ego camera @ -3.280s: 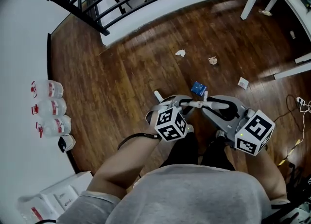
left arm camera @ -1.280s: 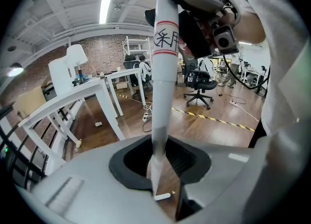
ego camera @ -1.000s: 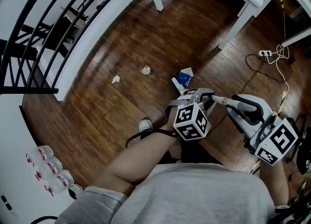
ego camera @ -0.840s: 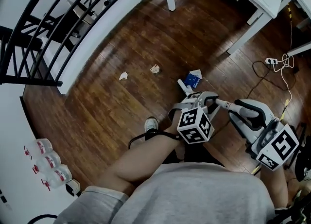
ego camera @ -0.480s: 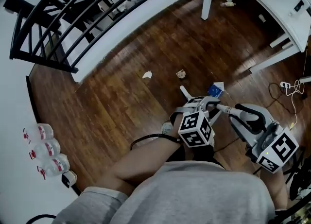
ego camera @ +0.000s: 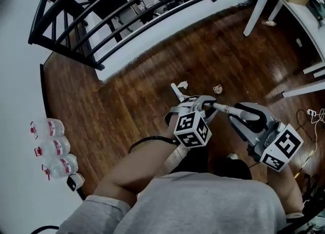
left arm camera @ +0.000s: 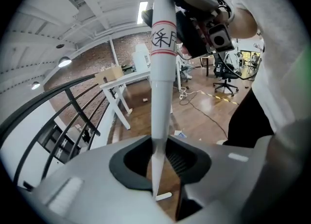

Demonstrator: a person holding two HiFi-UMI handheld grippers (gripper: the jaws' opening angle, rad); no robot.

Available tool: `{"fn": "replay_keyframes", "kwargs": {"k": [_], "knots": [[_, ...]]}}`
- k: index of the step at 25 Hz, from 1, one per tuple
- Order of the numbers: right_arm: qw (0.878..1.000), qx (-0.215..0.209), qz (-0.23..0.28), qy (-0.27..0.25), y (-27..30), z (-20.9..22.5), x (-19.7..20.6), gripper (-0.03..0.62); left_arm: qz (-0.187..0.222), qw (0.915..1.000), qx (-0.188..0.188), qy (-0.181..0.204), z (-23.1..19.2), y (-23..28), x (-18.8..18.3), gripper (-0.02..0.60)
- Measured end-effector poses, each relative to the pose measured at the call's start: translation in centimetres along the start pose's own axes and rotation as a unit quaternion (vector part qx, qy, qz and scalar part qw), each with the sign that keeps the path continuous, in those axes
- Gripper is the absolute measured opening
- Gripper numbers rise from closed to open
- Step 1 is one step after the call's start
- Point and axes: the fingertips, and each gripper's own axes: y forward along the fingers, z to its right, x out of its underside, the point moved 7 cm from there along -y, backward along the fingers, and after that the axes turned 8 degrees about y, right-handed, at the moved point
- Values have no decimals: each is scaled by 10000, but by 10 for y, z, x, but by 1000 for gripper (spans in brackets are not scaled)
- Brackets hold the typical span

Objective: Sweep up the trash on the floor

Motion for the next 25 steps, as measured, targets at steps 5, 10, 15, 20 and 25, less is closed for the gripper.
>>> {"fn": "replay_keyframes", "kwargs": {"k": [5, 10, 15, 20, 25], "knots": [[9994, -271, -187, -141, 62, 5, 9, 124, -371, 9993, -59, -45, -25, -13, 58, 83], [9990, -330, -290, -42, 91, 26, 17, 126, -487, 9987, 104, -45, -39, 3, 83, 83], [9996, -96, -258, 33, 83, 55, 15, 126, -407, 9989, 223, 40, -54, 32, 76, 83], [9992, 259, -159, 264, 50, 84, 15, 123, -292, 9982, 480, 229, -55, 66, 48, 83], [9968, 666, -1, 435, 5, 110, 16, 120, -80, 9960, 780, 435, -51, 103, 8, 81]]}}
